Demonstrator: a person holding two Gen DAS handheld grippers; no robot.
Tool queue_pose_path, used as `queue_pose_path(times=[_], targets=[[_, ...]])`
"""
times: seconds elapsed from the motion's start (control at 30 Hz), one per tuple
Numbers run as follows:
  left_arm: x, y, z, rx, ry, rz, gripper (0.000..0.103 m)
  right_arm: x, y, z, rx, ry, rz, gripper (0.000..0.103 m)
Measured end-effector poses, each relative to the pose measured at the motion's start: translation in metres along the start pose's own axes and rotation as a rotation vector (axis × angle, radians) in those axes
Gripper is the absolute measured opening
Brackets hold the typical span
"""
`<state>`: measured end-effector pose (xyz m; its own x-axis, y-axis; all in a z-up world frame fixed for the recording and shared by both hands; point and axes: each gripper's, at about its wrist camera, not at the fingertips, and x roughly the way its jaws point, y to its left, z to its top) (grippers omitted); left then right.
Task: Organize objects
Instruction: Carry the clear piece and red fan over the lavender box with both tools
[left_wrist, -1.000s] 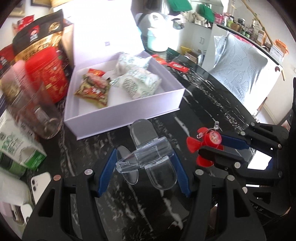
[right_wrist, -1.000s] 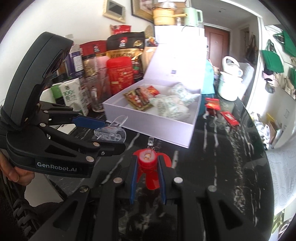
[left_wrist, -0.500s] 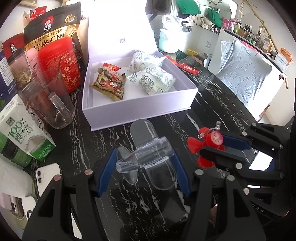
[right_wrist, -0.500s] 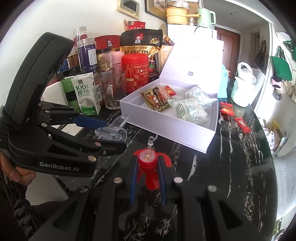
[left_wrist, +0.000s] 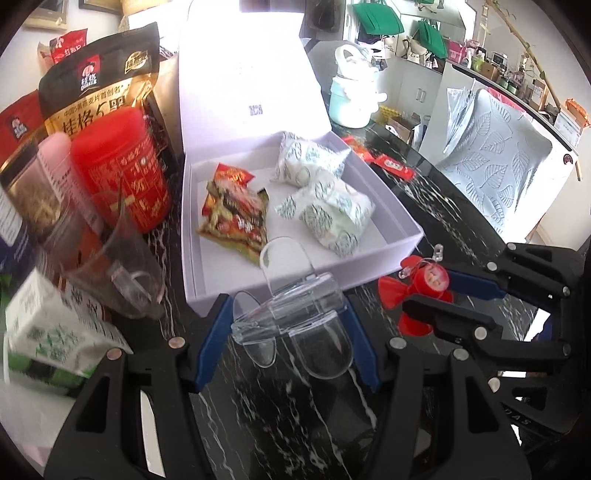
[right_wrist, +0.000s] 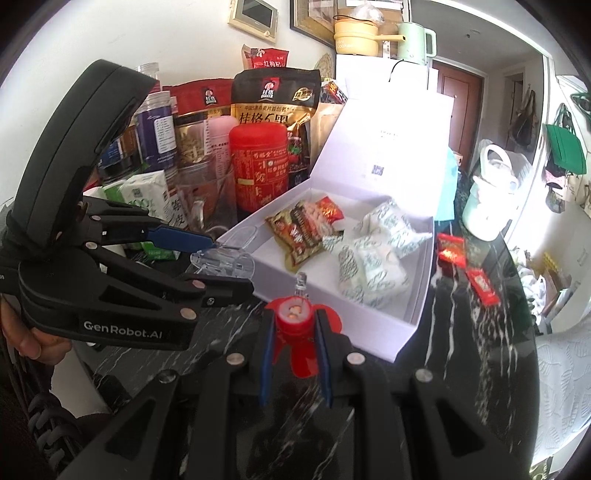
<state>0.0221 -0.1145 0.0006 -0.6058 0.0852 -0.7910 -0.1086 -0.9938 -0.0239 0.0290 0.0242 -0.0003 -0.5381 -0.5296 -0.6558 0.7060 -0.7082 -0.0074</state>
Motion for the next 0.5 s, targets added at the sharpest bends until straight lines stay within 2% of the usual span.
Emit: queue_pose_path(times=[0.5], targets=[[0.033, 0.012, 0.056, 0.014, 0.0, 0.012, 0.059, 0.029, -0.037, 0.042, -0.013, -0.01, -0.02, 0.02]])
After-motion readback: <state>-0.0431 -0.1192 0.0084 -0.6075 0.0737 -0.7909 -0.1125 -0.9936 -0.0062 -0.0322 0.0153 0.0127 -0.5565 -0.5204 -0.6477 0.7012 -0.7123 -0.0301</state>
